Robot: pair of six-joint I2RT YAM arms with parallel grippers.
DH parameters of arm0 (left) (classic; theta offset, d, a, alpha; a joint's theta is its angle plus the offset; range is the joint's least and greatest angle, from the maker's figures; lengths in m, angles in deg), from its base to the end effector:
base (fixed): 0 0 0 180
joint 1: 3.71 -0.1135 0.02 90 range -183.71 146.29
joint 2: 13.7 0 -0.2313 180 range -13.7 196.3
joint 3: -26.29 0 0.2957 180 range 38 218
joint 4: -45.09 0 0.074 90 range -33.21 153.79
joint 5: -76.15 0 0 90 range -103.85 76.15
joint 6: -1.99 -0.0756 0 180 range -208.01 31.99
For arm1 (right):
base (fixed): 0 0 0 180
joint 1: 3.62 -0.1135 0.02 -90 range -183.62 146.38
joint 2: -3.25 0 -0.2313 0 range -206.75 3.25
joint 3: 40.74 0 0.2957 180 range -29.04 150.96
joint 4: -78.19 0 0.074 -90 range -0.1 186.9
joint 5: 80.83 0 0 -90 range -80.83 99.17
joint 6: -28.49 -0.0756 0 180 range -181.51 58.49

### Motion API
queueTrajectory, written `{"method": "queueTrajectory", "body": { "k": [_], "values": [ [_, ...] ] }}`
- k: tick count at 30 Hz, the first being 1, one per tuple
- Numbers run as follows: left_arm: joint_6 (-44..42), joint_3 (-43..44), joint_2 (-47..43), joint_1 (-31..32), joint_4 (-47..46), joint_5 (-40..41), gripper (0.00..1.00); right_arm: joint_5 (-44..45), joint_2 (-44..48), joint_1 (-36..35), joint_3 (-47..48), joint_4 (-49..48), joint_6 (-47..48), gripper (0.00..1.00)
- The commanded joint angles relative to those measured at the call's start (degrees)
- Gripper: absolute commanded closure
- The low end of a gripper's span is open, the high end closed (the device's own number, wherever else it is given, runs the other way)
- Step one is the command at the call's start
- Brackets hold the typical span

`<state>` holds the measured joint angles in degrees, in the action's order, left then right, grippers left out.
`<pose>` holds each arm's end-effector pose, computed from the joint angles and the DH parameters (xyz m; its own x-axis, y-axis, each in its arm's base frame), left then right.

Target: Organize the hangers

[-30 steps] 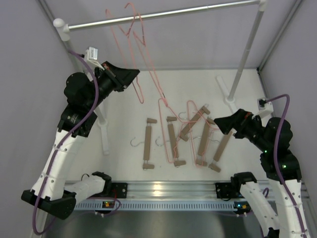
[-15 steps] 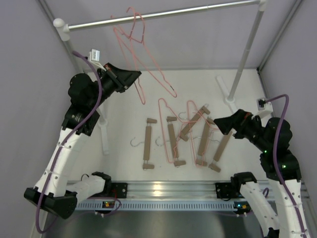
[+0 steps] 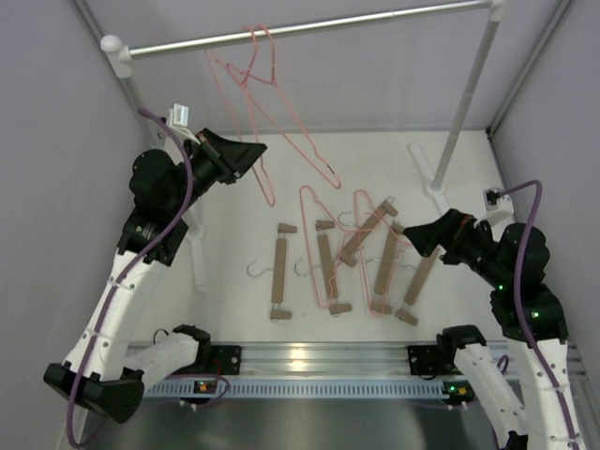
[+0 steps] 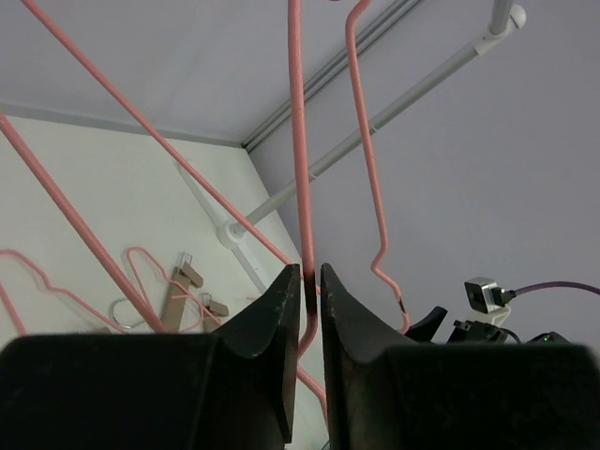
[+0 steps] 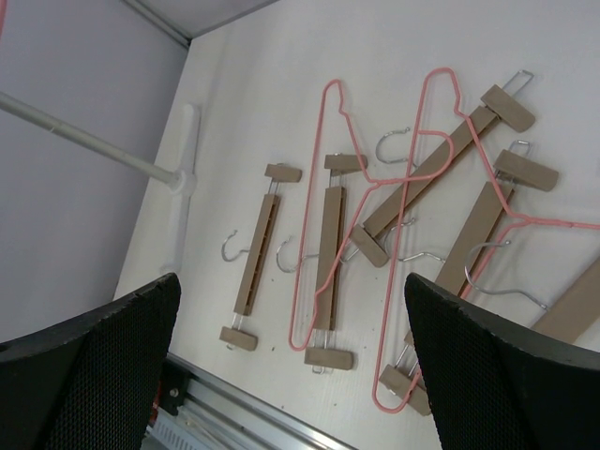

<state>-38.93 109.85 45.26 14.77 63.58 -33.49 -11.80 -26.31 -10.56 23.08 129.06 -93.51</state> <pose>0.2897 -0.1236 0.4502 -0.3990 -0.6170 -0.6783 0.4794 0.4902 -0.7279 0.1970 0.0512 0.3527 -0.4808 0.4399 -0.7584 -0.2340 0.7692 0.5946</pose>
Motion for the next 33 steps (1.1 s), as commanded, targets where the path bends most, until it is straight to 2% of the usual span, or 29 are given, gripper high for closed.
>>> {"method": "queueTrajectory", "body": {
  "k": [1, 8, 12, 20, 22, 26, 29, 30, 33],
  "values": [
    [-1.09, -0.66, -2.09, -0.29, -4.77, 0.39, 0.81, -0.56, 0.56, 0.52, 0.09, 0.04, 0.46, 0.01],
    [-1.71, -1.80, -3.67, -0.29, -4.77, 0.21, 0.72, -0.65, 0.56, 0.44, 0.44, -0.13, 0.37, 0.00],
    [-2.23, -2.60, -4.82, -0.29, -4.68, -0.40, 0.72, -0.39, 0.82, 0.52, 0.09, -0.05, 0.46, 0.01],
    [-4.60, -7.07, -12.28, -0.29, 1.64, -1.80, 0.60, 0.93, 1.26, 0.44, -1.75, -0.05, 0.37, 0.00],
    [-5.31, -10.84, -14.39, -0.29, 2.88, -2.51, 0.52, 1.11, 1.35, 0.52, -2.80, -0.13, -0.07, 0.00],
    [-5.40, -19.10, -20.09, -0.29, 5.42, -4.09, 0.45, 3.48, 2.05, 0.52, -4.92, -0.22, -0.95, 0.01],
    [-4.61, -25.52, -22.65, -0.29, 5.78, -4.27, 0.44, 4.36, 2.75, 0.61, -5.89, -0.22, -0.69, 0.01],
    [-3.56, -27.02, -23.36, -0.20, 5.87, -5.49, 0.49, 4.53, 2.93, 0.52, -6.06, -0.22, -0.51, 0.01],
    [-2.68, -32.38, -23.19, 0.33, 5.69, -6.12, 0.49, 5.06, 3.19, 0.52, -6.24, -0.22, 0.02, 0.00]
  ]
}}
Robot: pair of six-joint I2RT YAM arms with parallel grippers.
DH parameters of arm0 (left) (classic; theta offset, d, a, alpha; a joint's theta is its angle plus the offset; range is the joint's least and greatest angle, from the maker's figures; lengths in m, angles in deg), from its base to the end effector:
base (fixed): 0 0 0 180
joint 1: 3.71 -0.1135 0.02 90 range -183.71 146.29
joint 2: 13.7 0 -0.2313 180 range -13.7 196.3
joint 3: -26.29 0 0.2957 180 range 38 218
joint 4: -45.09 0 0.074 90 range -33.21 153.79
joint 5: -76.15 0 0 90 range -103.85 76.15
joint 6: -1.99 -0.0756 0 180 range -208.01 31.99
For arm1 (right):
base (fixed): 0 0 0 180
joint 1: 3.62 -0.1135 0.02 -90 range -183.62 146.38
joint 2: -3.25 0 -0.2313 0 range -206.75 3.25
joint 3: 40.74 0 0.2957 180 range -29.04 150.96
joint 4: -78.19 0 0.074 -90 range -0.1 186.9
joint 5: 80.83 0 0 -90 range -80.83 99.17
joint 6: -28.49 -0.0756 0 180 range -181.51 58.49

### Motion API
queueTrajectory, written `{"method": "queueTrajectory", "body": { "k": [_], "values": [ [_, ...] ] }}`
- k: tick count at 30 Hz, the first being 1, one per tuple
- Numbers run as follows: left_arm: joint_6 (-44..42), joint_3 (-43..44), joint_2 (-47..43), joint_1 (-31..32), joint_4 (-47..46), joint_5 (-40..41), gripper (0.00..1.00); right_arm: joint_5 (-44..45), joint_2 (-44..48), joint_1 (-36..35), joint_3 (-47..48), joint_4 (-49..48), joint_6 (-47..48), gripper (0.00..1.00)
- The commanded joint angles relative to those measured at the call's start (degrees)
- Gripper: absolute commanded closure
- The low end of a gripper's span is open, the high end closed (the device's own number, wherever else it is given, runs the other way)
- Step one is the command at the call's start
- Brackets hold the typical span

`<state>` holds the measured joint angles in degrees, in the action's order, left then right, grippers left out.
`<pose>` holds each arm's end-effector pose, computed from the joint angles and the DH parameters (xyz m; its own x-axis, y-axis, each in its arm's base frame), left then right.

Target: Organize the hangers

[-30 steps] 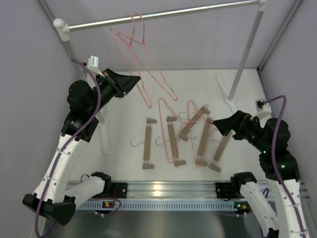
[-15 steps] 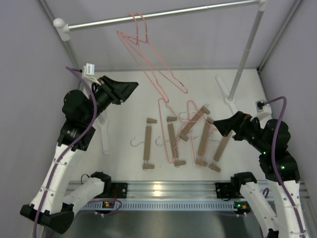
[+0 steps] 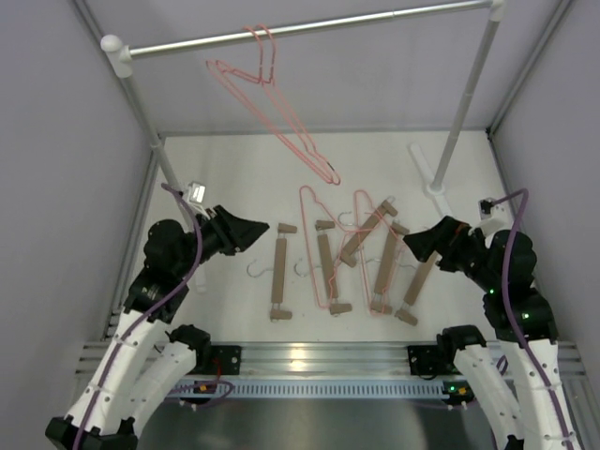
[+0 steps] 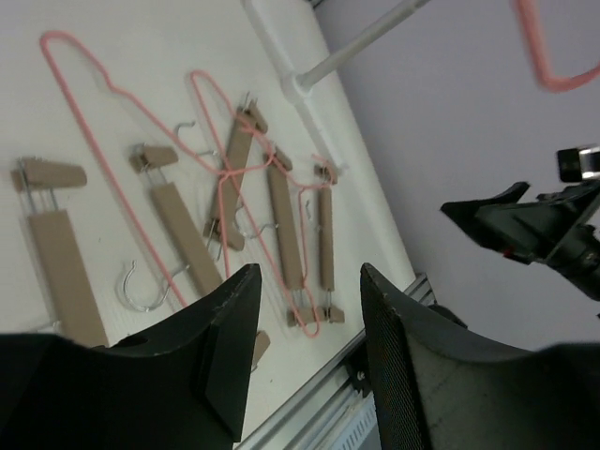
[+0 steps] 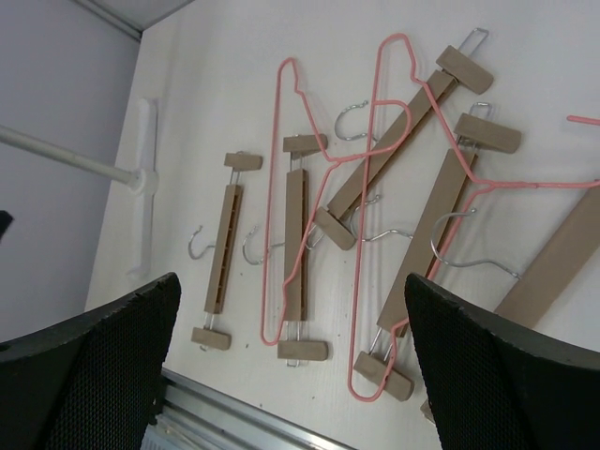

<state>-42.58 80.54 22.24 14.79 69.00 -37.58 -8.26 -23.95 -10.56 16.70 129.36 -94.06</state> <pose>0.2331 -0.1101 0.3282 -0.5425 -0.5062 -0.6705 0.4045 0.5421 -0.7366 0.2020 0.0474 0.3159 -0.5104 0.4550 -0.7297 -0.1405 0.7931 0.5927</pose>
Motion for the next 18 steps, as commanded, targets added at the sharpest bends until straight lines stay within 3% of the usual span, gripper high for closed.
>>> {"method": "queueTrajectory", "body": {
  "k": [1, 3, 6, 10, 13, 18],
  "values": [
    [1.06, -5.34, -0.17, 1.35, 0.19, -1.50, 0.49, 1.70, 0.83, 0.52, 0.06, -0.53, 0.56, 0.01],
    [0.98, -7.20, 0.87, 3.28, 0.01, 1.47, 0.49, 1.87, 0.83, 0.52, -0.21, -0.62, 0.48, 0.01],
    [0.63, -8.79, 3.33, 11.27, -0.51, 7.35, 0.49, 1.88, 0.75, 0.52, -0.73, -1.05, 0.13, 0.00],
    [0.19, -7.92, 14.19, 29.17, -3.41, 24.73, 0.49, 1.70, 0.75, 0.52, -0.82, -1.23, -0.23, 0.00],
    [-1.83, -3.45, 22.91, 35.44, -5.26, 31.09, 0.49, 1.52, 1.01, 0.44, -0.56, -1.14, -0.05, 0.01],
    [-5.78, 6.47, 40.50, 39.24, -5.88, 37.69, 0.50, 1.00, 1.36, 0.52, 0.14, -0.62, 0.56, 0.01]
  ]
}}
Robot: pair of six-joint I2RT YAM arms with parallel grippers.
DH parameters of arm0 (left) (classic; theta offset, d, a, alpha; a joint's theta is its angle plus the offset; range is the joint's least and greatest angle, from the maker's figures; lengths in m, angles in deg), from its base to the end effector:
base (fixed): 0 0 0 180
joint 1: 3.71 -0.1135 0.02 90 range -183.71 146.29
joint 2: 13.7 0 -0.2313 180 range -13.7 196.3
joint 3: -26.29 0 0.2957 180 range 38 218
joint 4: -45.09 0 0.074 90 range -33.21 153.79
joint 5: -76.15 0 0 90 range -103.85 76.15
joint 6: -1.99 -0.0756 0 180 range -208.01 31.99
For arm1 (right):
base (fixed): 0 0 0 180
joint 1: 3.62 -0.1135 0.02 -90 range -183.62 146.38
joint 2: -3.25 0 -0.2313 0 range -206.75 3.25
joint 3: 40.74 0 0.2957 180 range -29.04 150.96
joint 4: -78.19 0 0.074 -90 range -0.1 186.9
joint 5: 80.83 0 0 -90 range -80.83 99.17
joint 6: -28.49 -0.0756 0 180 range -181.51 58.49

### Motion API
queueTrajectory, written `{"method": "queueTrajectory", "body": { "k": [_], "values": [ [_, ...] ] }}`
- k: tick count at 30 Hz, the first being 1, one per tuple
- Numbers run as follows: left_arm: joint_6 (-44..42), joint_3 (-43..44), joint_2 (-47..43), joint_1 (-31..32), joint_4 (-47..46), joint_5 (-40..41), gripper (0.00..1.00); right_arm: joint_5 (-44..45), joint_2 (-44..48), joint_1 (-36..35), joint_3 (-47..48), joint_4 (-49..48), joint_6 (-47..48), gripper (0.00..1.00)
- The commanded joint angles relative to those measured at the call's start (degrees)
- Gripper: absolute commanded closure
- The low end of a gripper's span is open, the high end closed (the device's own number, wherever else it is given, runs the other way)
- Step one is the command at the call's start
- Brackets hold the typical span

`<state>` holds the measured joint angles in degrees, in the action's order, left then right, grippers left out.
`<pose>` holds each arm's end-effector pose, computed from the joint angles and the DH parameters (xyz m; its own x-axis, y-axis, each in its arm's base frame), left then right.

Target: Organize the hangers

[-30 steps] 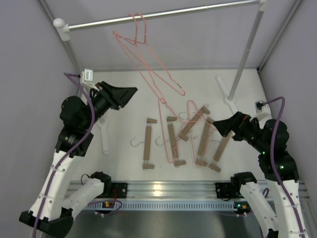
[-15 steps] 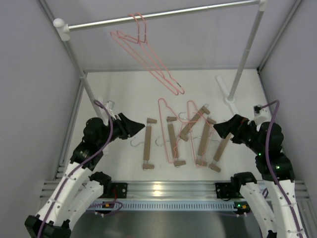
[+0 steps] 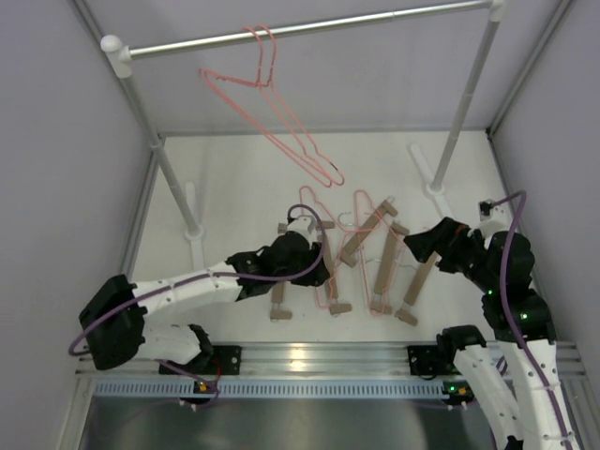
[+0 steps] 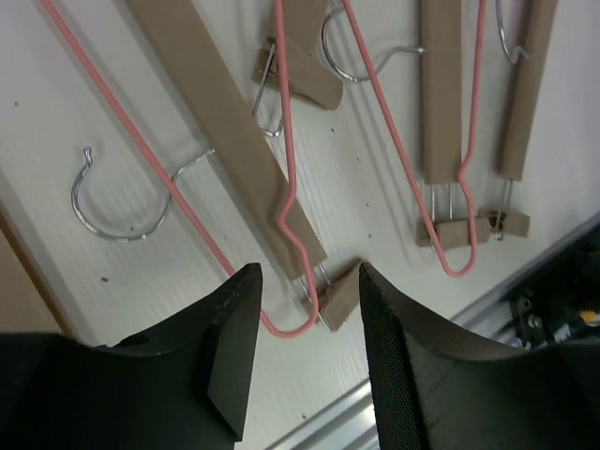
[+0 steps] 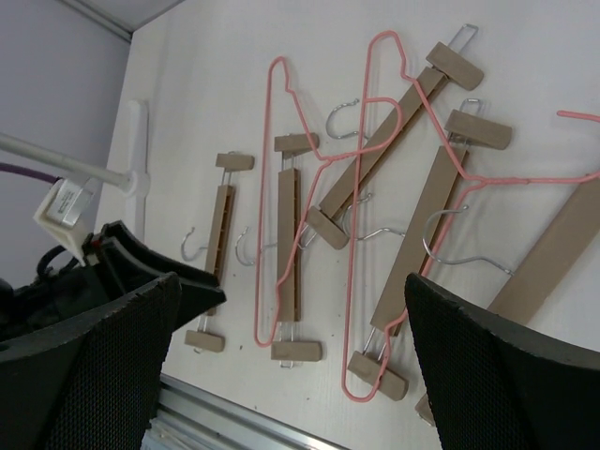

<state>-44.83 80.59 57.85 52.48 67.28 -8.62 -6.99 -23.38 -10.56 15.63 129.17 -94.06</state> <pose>0.1974 -0.2824 0.1504 -0.7972 -0.0343 -0.6028 0.3329 0.8079 -0.4862 0.2026 0.0459 0.3107 -0.5041 0.4592 -0.7314 -0.1214 0.8008 0.5865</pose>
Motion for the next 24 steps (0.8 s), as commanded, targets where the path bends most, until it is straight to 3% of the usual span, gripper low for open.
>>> {"method": "queueTrajectory", "body": {
  "k": [1, 13, 24],
  "values": [
    [-4.15, 7.76, 6.92, 1.91, -4.15, 9.26, 0.50, -0.27, 0.88, 0.52, 1.21, -0.33, 0.56, 0.00],
    [-9.16, 19.02, 24.94, 2.18, -3.98, 10.32, 0.56, -0.98, 1.41, 0.52, 1.56, -0.07, 1.18, 0.01],
    [-8.46, 20.34, 31.10, 2.18, -3.98, 10.06, 0.62, -0.01, 2.02, 0.52, 1.65, 1.34, 2.50, 0.01]
  ]
}}
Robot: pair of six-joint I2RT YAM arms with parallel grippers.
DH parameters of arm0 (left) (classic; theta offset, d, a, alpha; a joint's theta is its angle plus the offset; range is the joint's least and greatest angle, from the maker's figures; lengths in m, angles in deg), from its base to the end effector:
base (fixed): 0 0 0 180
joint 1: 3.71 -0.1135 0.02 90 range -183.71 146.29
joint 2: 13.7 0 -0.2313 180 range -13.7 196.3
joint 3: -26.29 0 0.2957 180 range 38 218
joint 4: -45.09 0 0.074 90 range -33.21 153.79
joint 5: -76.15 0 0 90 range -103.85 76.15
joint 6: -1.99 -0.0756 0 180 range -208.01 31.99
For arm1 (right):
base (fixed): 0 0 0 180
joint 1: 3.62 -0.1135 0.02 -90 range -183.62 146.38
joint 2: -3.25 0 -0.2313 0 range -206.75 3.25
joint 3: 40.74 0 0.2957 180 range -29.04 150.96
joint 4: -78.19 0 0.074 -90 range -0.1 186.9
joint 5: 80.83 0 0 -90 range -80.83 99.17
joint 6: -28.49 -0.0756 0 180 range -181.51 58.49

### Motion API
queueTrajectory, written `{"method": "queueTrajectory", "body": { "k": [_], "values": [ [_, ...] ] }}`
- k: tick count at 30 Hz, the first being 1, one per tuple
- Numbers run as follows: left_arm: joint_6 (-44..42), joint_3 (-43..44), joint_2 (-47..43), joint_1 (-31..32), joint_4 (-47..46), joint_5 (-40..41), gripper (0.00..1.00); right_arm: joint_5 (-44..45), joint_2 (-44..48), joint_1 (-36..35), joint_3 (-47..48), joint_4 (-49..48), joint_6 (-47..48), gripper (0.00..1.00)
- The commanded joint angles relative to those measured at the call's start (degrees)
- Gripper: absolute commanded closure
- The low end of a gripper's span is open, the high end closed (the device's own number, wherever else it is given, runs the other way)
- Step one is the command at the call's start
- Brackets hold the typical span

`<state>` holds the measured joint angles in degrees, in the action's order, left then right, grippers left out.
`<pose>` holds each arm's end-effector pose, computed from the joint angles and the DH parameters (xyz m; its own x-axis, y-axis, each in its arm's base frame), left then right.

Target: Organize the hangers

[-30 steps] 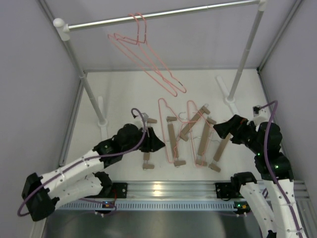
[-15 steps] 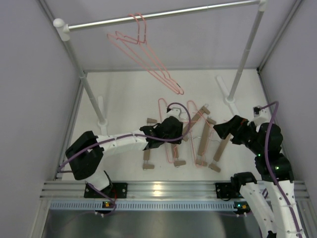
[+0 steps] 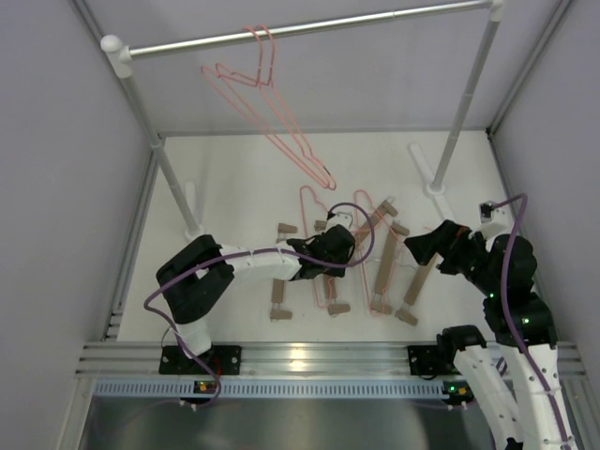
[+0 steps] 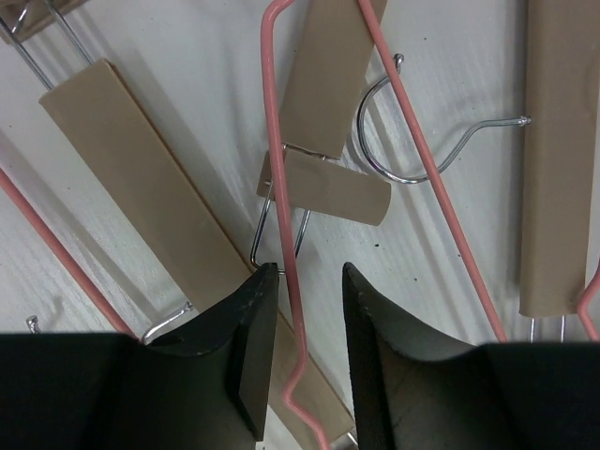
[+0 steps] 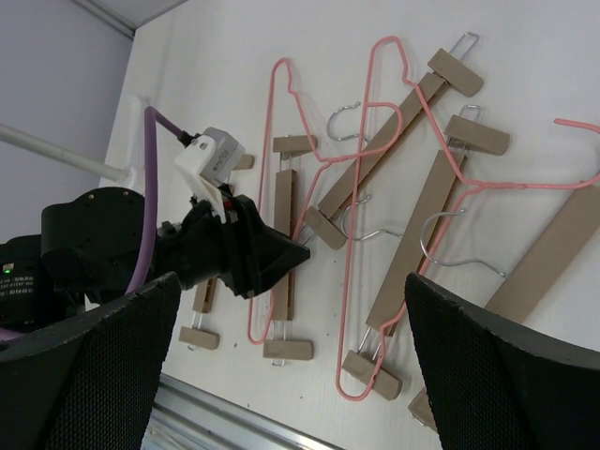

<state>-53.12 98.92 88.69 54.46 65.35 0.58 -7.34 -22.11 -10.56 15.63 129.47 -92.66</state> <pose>0.2380 -0.3477 0.0798 -0.7538 0.1640 -0.6363 0.3745 0.9029 -0.2109 0.1978 0.0457 0.3142 -0.4911 0.4398 -0.7519 -0.1477 0.8086 0.5695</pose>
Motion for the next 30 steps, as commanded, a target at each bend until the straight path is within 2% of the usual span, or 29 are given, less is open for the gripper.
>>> {"method": "queueTrajectory", "body": {
  "k": [1, 4, 11, 15, 21, 30],
  "values": [
    [-0.09, 2.09, 0.62, 0.10, -2.23, 0.86, 0.63, 0.25, 0.84, 0.52, 1.48, 1.03, 1.19, 0.00],
    [-0.09, 2.18, 1.06, 0.10, -2.23, 0.77, 0.66, 0.34, 1.02, 0.52, 1.13, 1.12, 1.19, 0.01],
    [0.26, 2.09, 1.67, 0.10, -2.14, 0.86, 0.84, 0.25, 1.55, 0.52, 0.77, 1.12, 1.19, 0.01],
    [0.53, 1.74, 0.45, 0.10, -2.05, 1.12, 0.99, 0.08, 1.72, 0.44, 0.86, 1.21, 1.19, 0.00],
    [2.19, -0.37, -5.17, 0.10, -2.05, 1.91, 1.00, 0.08, 1.81, 0.52, 0.95, 1.38, 1.19, 0.01],
    [5.88, -7.91, -20.55, 0.01, -1.97, 2.09, 1.00, 0.34, 1.90, 0.52, 1.04, 1.39, 1.71, 0.00]
  ]
}}
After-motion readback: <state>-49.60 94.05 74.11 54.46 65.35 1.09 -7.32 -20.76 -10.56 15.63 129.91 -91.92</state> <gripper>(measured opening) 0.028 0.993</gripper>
